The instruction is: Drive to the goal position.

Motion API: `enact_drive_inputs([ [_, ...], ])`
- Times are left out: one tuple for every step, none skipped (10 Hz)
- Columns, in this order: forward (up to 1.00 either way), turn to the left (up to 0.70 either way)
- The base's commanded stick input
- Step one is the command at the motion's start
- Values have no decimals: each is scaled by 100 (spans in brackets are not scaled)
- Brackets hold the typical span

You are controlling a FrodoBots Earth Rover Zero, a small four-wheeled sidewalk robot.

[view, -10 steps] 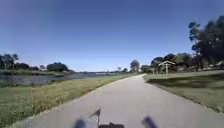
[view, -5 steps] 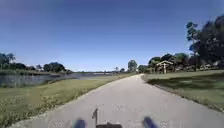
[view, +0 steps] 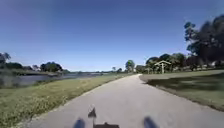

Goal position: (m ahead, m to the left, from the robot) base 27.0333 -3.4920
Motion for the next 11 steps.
enact_drive_inputs([
  [85,0],
  [85,0],
  [85,0],
  [85,0],
  [85,0],
  [85,0],
  [85,0],
  [85,0],
  [85,0],
  [85,0],
  [85,0],
])
